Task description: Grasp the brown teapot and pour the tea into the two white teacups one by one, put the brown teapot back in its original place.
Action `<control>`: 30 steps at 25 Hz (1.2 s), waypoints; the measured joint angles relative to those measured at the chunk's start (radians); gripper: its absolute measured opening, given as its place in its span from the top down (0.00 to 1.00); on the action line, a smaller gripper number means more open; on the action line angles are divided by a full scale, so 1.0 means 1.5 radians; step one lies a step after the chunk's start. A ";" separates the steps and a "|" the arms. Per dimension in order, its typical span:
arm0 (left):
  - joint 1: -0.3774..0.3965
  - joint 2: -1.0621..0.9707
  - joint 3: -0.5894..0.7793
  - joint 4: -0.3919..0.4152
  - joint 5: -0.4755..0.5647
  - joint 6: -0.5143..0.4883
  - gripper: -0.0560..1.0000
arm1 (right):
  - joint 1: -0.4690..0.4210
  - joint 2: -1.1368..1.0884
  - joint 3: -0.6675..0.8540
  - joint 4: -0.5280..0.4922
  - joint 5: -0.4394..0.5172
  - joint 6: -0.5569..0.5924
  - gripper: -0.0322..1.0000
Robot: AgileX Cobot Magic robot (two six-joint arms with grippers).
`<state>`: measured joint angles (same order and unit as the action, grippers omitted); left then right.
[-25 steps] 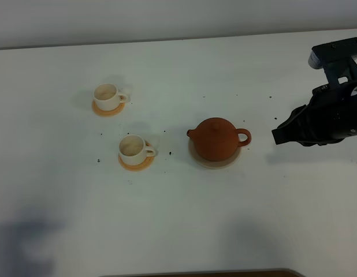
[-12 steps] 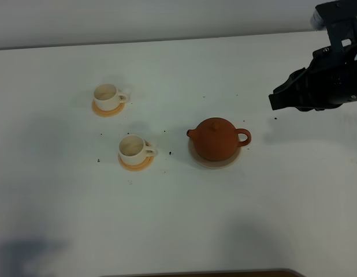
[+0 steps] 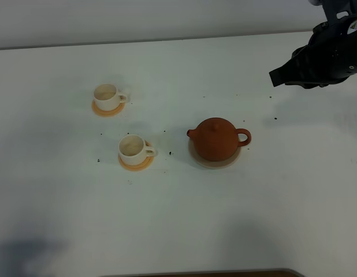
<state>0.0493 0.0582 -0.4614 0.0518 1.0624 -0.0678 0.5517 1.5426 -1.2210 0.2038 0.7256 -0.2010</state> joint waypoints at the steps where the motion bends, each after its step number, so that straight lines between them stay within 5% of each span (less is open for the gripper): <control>1: 0.000 0.000 0.000 0.001 0.000 -0.001 0.69 | 0.000 0.009 -0.006 -0.008 0.004 0.006 0.74; 12: 0.000 0.000 0.000 -0.004 0.000 -0.004 0.69 | 0.000 0.092 -0.011 -0.046 0.005 -0.004 0.74; 21: 0.000 0.000 0.000 -0.004 -0.001 -0.004 0.69 | 0.000 0.135 -0.011 -0.046 -0.022 -0.115 0.71; 30: 0.000 0.000 0.000 -0.003 -0.001 -0.004 0.69 | 0.000 0.160 -0.035 0.042 -0.041 -0.295 0.66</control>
<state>0.0493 0.0582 -0.4614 0.0471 1.0613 -0.0743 0.5517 1.7825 -1.2728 0.2663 0.6646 -0.6439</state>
